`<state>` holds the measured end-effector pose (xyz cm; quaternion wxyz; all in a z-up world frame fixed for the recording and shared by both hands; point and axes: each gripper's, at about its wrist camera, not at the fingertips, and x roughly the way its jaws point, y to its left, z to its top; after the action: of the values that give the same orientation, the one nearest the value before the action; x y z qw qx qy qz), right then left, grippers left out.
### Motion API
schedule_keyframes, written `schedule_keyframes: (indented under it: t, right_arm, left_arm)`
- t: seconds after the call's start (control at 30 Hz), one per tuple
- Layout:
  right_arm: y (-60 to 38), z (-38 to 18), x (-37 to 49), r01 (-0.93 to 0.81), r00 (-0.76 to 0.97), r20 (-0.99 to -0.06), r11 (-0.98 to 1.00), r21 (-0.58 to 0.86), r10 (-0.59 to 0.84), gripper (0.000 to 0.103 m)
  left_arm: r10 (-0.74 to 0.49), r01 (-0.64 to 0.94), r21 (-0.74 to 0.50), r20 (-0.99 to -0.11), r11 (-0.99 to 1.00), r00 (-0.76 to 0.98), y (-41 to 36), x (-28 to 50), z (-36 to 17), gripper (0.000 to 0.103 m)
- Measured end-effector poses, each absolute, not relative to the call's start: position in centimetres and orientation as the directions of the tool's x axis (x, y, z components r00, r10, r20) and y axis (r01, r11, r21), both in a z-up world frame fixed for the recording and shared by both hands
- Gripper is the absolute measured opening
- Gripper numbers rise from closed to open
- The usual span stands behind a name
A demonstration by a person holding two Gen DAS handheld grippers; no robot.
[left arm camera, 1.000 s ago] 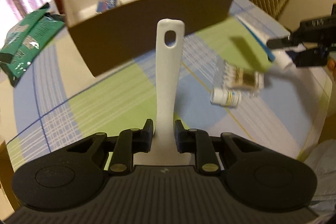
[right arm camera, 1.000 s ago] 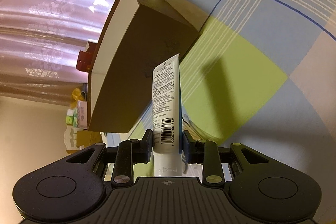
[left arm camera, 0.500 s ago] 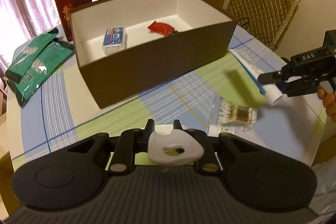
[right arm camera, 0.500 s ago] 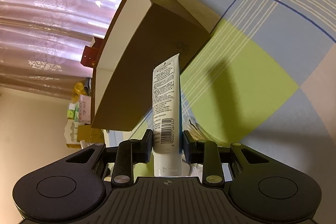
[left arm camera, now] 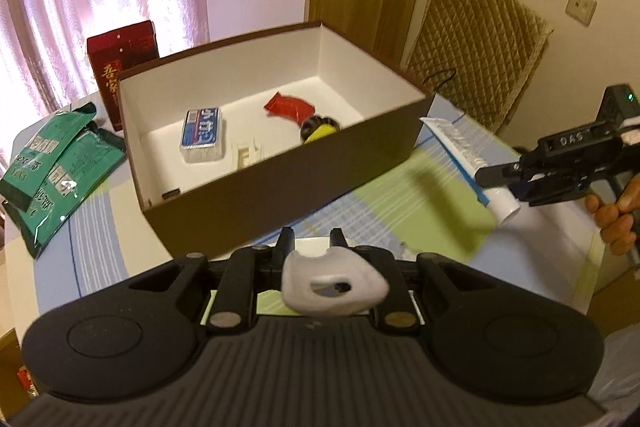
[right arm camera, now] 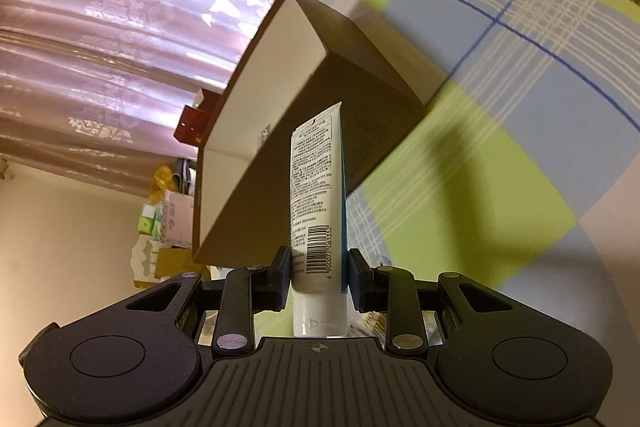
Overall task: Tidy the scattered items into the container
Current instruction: 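Carry the white tube and white spoon with both grippers over the box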
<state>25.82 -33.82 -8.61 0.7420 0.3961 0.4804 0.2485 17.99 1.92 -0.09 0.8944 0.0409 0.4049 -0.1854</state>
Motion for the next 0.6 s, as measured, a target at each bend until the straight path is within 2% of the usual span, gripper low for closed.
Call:
schedule_keyframes:
  t: [0.23, 0.6]
  right_arm:
    - [-34.1, -6.7, 27.2, -0.03, 0.433, -0.475, 0.539, 0.842, 0.766, 0.032]
    - [-32.6, -3.8, 30.6, -0.102, 0.437, -0.421, 0.509, 0.855, 0.795, 0.032]
  left_arm:
    - [-0.333, 0.37, -0.11, -0.713, 0.922, 0.617, 2.3, 19.2, 1.4, 0.014]
    - [-0.331, 0.402, -0.056, -0.677, 0.914, 0.657, 1.9, 22.0, 3.7, 0.015]
